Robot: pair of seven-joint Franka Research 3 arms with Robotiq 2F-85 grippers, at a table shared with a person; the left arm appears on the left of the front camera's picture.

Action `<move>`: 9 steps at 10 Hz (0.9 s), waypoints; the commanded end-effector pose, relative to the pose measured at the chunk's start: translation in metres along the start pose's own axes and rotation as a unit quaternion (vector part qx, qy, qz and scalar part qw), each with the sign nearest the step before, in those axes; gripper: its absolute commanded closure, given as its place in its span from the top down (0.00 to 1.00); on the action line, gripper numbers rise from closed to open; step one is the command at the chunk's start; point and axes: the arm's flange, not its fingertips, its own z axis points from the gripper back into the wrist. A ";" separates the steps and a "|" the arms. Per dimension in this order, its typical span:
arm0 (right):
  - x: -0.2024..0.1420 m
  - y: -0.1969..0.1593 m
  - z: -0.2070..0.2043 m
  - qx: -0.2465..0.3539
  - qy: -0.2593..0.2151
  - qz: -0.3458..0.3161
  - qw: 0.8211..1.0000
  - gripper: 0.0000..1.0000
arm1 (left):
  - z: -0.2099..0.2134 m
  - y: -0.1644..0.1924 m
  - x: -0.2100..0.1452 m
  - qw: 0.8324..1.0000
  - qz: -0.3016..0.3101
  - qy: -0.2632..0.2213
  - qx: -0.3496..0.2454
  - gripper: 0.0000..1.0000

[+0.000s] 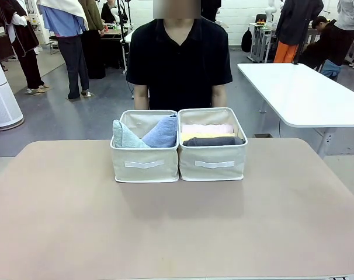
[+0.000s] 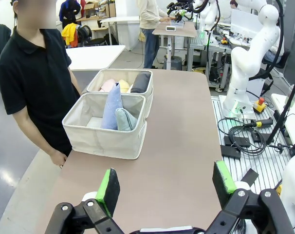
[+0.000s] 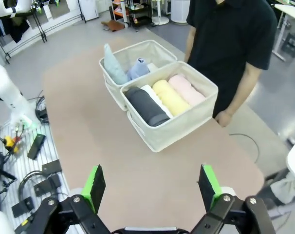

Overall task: Sort the towels based on their folding style.
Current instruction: Pick up another triangle-folded towel from the table and place it in the left Fabric basket.

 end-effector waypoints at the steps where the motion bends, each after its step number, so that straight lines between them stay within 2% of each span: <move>1: -0.005 0.008 -0.005 -0.010 0.002 0.008 1.000 1.00 | 0.000 -0.002 -0.001 1.000 -0.011 -0.004 -0.001 1.00; 9: -0.005 0.008 -0.005 -0.010 0.002 0.008 1.000 1.00 | 0.000 -0.002 -0.001 1.000 -0.011 -0.004 -0.001 1.00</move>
